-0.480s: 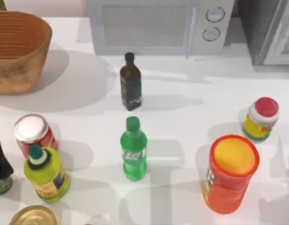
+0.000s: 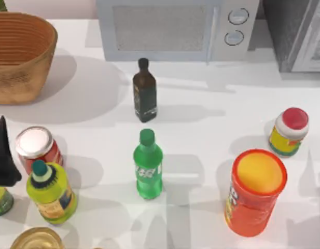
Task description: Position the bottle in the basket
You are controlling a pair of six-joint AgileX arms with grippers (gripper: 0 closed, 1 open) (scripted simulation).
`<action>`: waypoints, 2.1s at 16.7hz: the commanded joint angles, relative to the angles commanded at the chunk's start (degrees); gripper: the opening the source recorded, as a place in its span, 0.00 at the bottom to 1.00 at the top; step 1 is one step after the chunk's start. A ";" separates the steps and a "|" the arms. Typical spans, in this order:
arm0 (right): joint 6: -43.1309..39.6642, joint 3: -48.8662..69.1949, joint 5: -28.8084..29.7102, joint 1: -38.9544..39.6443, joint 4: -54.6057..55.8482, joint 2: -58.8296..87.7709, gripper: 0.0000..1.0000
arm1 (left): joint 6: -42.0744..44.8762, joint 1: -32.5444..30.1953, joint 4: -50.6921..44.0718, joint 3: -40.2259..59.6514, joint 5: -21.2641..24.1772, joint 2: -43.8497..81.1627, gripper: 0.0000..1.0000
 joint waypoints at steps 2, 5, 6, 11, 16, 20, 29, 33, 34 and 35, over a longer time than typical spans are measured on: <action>0.00 0.00 0.00 0.00 0.00 0.00 1.00 | 1.27 -2.59 5.77 1.29 1.18 8.35 1.00; 0.00 0.00 0.00 0.00 0.00 0.00 1.00 | 3.95 -8.58 15.14 2.96 3.35 22.63 1.00; 0.00 0.00 0.00 0.00 0.00 0.00 1.00 | 4.82 -11.10 18.38 3.49 4.12 27.48 1.00; 0.00 0.00 0.00 0.00 0.00 0.00 1.00 | 6.79 -25.15 34.98 5.34 7.19 49.94 1.00; 0.00 0.00 0.00 0.00 0.00 0.00 1.00 | 4.27 -34.07 47.11 2.58 7.25 65.63 1.00; 0.00 0.00 0.00 0.00 0.00 0.00 1.00 | 2.94 -35.00 49.71 0.44 6.52 69.03 1.00; 0.00 0.00 0.00 0.00 0.00 0.00 1.00 | 3.23 -34.32 48.57 7.03 7.42 74.38 1.00; 0.00 0.00 0.00 0.00 0.00 0.00 1.00 | 2.94 -35.47 53.11 12.30 6.32 84.59 1.00; 0.00 0.00 0.00 0.00 0.00 0.00 1.00 | 2.75 -36.05 54.91 13.18 5.80 87.14 1.00; 0.00 0.00 0.00 0.00 0.00 0.00 1.00 | 2.55 -36.62 56.62 13.74 5.28 89.26 1.00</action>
